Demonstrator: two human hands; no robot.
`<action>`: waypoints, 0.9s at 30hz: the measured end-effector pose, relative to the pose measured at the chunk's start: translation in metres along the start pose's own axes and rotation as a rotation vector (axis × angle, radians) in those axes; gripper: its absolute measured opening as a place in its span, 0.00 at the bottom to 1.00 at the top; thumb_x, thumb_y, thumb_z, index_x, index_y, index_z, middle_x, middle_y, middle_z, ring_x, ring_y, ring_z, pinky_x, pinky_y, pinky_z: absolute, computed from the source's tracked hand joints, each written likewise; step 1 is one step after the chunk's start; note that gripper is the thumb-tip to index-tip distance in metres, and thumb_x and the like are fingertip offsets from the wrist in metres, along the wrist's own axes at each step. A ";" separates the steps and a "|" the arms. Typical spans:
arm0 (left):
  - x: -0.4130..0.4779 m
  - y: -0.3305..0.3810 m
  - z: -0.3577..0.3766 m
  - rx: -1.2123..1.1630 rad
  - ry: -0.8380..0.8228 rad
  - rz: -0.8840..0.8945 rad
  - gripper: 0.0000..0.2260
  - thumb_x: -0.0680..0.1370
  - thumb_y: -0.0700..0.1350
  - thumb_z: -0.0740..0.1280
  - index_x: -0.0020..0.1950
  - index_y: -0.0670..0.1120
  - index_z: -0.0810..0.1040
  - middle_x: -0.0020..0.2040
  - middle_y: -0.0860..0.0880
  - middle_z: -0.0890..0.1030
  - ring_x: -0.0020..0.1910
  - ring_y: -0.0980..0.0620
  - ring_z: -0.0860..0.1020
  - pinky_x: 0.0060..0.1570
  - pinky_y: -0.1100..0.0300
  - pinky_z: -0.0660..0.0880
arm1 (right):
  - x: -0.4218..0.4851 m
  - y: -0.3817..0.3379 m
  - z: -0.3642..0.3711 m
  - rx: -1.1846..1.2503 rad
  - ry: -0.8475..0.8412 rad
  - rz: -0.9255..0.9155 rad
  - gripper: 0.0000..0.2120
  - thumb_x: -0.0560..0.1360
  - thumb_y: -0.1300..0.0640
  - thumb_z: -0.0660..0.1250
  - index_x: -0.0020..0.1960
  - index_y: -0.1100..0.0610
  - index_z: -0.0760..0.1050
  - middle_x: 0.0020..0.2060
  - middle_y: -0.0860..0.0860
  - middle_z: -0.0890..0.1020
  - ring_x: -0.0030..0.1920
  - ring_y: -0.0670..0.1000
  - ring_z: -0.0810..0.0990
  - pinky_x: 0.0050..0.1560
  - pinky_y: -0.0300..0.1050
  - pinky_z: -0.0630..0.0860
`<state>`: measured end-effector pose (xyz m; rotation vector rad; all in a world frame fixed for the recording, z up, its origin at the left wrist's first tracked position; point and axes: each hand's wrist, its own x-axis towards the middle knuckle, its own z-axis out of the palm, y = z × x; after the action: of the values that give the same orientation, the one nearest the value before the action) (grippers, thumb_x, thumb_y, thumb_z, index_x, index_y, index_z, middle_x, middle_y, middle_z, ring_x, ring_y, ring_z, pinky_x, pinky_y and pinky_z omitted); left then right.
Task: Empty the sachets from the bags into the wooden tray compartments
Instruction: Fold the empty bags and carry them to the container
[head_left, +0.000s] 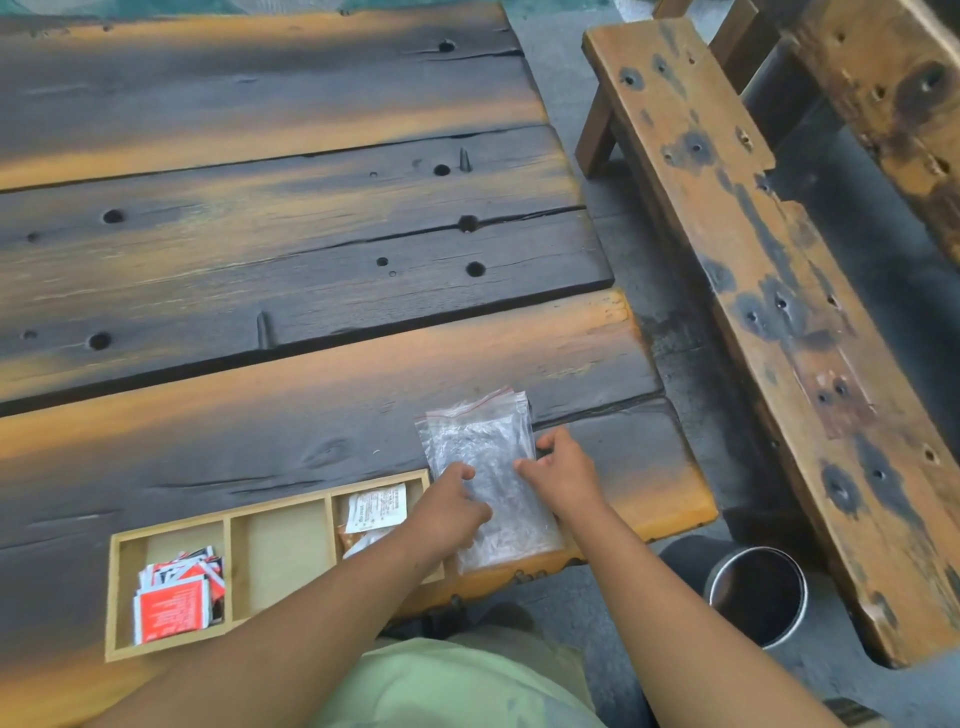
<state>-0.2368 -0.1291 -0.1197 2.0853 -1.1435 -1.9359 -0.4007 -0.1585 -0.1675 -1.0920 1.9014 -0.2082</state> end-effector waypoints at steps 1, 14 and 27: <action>0.000 0.000 0.000 -0.013 -0.004 0.000 0.23 0.78 0.40 0.66 0.71 0.49 0.65 0.50 0.49 0.75 0.48 0.48 0.80 0.53 0.47 0.80 | 0.000 0.000 0.002 -0.018 -0.003 0.000 0.14 0.72 0.52 0.73 0.50 0.55 0.71 0.40 0.50 0.79 0.44 0.54 0.79 0.44 0.47 0.73; -0.026 -0.003 -0.027 -0.110 -0.028 0.163 0.19 0.78 0.39 0.69 0.67 0.48 0.70 0.52 0.48 0.74 0.53 0.46 0.79 0.52 0.49 0.79 | -0.045 -0.007 -0.032 0.078 0.107 -0.132 0.14 0.74 0.61 0.68 0.34 0.54 0.67 0.30 0.48 0.70 0.33 0.49 0.68 0.35 0.46 0.63; -0.091 -0.015 -0.056 -0.447 -0.204 0.329 0.16 0.77 0.47 0.73 0.61 0.49 0.71 0.55 0.51 0.78 0.49 0.54 0.81 0.44 0.54 0.79 | -0.191 -0.054 -0.056 0.410 0.201 -0.227 0.12 0.75 0.60 0.69 0.49 0.70 0.74 0.44 0.63 0.85 0.44 0.58 0.84 0.50 0.57 0.80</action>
<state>-0.1733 -0.0916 -0.0411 1.4100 -0.9020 -2.0354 -0.3732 -0.0611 0.0119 -1.0279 1.7950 -0.8244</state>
